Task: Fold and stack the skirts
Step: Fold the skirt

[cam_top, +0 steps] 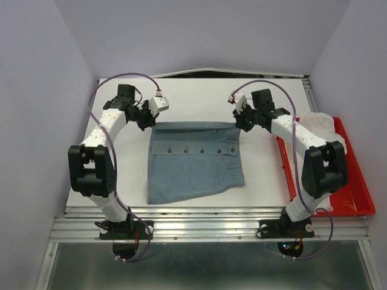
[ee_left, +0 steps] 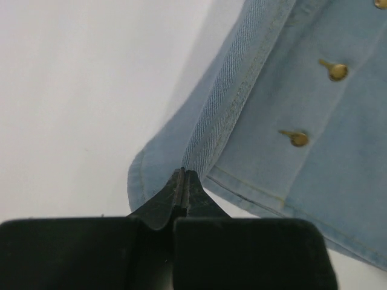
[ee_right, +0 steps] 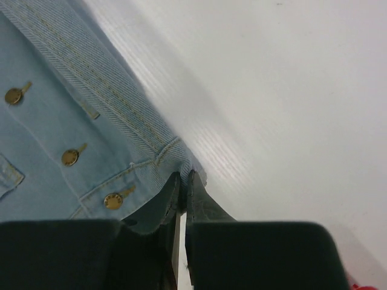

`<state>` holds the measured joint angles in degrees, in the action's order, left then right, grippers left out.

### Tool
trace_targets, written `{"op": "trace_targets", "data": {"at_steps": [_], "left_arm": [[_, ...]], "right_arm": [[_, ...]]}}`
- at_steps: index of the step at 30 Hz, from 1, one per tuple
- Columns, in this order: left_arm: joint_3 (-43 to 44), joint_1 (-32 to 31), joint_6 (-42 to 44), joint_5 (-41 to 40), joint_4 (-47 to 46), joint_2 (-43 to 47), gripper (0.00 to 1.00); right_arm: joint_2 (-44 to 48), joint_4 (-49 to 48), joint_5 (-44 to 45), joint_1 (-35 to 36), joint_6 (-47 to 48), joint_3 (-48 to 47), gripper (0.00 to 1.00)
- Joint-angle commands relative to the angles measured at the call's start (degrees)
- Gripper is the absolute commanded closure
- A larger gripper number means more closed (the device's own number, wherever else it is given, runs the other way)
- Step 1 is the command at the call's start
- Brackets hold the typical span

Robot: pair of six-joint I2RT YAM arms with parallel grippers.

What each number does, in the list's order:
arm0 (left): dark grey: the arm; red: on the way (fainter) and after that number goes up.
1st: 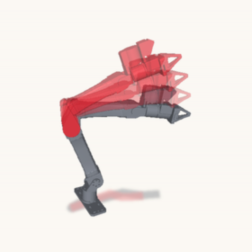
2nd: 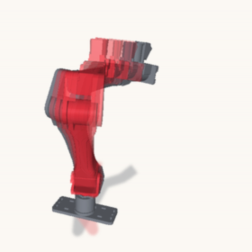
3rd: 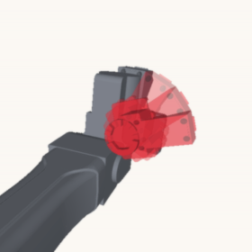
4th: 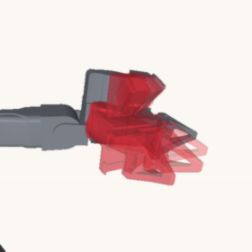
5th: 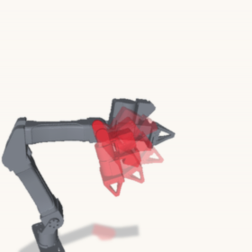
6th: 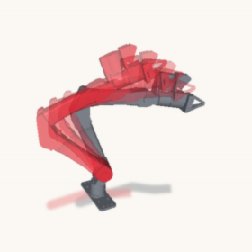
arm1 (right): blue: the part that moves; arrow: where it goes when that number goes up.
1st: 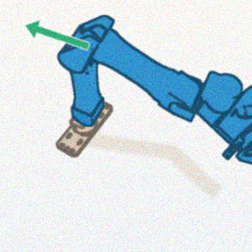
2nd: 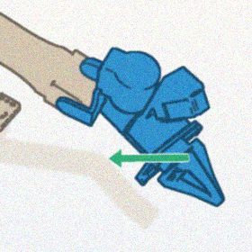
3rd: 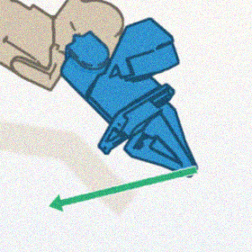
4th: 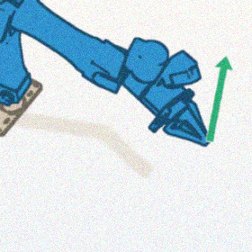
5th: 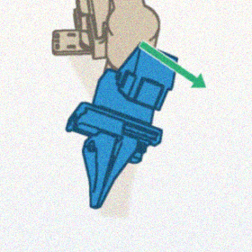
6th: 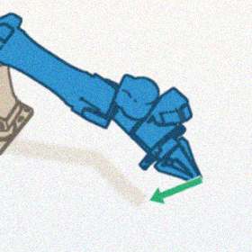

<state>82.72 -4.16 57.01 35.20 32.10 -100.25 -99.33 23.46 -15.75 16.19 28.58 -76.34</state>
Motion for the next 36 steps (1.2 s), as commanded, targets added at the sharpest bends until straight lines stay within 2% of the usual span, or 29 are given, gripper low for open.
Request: {"op": "trace_targets", "data": {"at_steps": [1, 2, 5, 7, 8, 10, 13, 18, 21, 22, 24, 29, 32, 36], "left_arm": [[-10.1, 0.04, 1.26, -0.58, -3.35, 11.11, 1.0], [-12.38, -0.32, 1.34, -0.48, -3.36, 14.95, 1.0], [-21.0, -3.12, 1.96, -0.92, -3.09, 21.38, 1.0], [-27.15, -5.06, 2.05, -2.06, -3.35, 23.86, 0.98], [-29.17, -7.59, 1.96, -2.76, -3.62, 25.35, 0.79], [-33.92, -11.11, 1.26, -4.26, -4.14, 26.94, 0.63], [-38.06, -12.8, -1.28, -4.96, -6.68, 28.7, 0.58], [-37.46, -12.89, -2.61, -6.37, -6.78, 30.72, 0.56], [-36.67, -12.89, -1.99, -7.95, -6.52, 30.81, 0.56], [-36.49, -12.89, -1.91, -8.22, -6.52, 30.64, 0.56], [-35.79, -12.89, -1.47, -9.01, -6.26, 29.41, 0.57], [-35.61, -12.89, -0.94, -10.41, -6.96, 26.78, 0.57], [-35.78, -12.89, -0.33, -11.55, -7.31, 25.02, 0.57], [-35.61, -12.89, 1.69, -13.05, -7.75, 22.82, 0.57]], "right_arm": [[8.96, -3.15, -1.99, -1.24, 3.76, 8.9, 0.99], [10.89, -3.77, -2.7, -1.24, 4.72, 11.01, 0.98], [17.22, -2.2, -5.16, -0.72, 9.99, 17.87, 0.59], [20.74, -1.32, -4.91, -0.72, 10.62, 20.95, 0.23], [21.54, -1.14, -4.21, -0.72, 11.14, 23.4, 0.18], [24.17, -1.14, -3.15, -0.19, 13.16, 25.96, 0.06], [26.72, 0.35, -2.71, 1.04, 14.66, 26.85, 0.05], [27.0, 2.72, -1.39, 6.48, 16.07, 25.53, 0.07], [25.07, 2.73, 0.62, 9.47, 18.17, 24.66, 0.14], [24.54, 2.47, 1.24, 11.39, 18.79, 24.83, 0.21], [22.43, 0.37, 3.78, 13.6, 19.15, 24.92, 0.28], [18.39, -7.19, 10.37, 14.31, 20.02, 25.53, 0.34], [16.28, -8.43, 12.05, 14.84, 21.07, 25.18, 0.39], [14.26, -9.66, 13.2, 14.84, 22.05, 25.18, 0.55]]}}
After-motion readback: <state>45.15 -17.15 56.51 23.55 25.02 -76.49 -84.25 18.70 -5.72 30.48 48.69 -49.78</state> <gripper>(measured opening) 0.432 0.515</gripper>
